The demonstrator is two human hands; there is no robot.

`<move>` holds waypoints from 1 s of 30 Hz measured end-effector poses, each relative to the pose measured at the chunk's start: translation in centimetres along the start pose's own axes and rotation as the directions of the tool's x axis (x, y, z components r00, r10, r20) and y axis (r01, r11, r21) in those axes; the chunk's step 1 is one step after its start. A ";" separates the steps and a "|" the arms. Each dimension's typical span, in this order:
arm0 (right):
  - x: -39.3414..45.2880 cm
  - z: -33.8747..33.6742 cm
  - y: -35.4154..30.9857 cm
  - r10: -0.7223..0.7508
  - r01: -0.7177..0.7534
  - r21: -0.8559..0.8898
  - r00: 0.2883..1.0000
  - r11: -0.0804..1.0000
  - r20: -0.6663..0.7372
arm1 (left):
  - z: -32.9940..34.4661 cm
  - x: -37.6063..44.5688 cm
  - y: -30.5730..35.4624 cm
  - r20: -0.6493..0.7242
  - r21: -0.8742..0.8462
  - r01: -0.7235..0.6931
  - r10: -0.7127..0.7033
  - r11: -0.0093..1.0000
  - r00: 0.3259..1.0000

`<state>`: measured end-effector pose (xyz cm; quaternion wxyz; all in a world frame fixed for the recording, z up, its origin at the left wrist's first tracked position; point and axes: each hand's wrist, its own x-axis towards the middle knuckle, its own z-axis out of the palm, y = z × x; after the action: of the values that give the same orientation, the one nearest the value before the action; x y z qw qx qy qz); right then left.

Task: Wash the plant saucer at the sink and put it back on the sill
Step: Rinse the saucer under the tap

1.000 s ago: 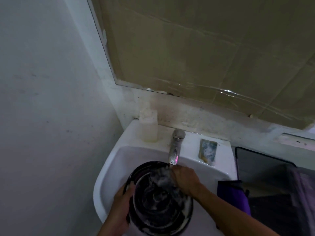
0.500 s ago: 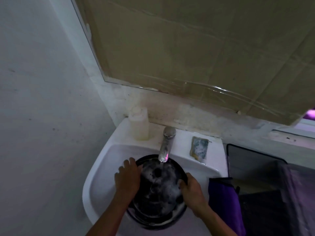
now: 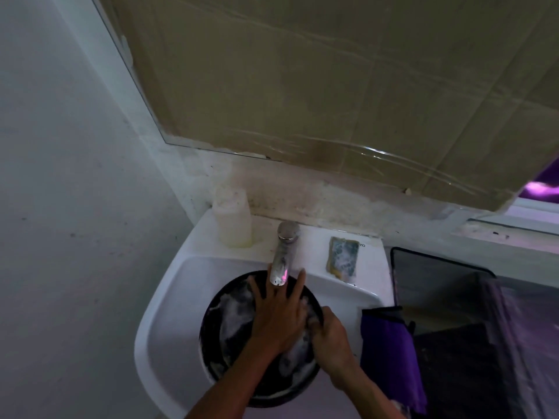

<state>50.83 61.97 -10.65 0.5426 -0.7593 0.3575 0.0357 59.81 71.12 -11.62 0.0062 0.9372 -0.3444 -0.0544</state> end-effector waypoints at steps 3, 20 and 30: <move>-0.4 -0.7 0.9 -0.011 0.012 -0.032 0.999 0.999 0.032 | -1.0 0.5 -2.8 0.005 0.085 -0.064 0.063 0.994 0.998; 3.7 -0.8 -0.6 -0.072 0.069 -0.057 0.996 0.996 -0.057 | -1.6 -5.8 -8.7 0.449 -0.853 0.522 -0.502 0.006 0.739; 3.2 3.8 -1.2 -0.220 0.169 -0.504 0.974 0.847 -0.043 | -1.5 -10.4 -8.6 0.438 -0.854 0.506 -0.696 -0.124 0.569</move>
<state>55.14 63.79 -12.70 0.3110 -0.9064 0.2840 0.0334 57.68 84.35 -9.59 0.5635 0.7739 0.2350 -0.1680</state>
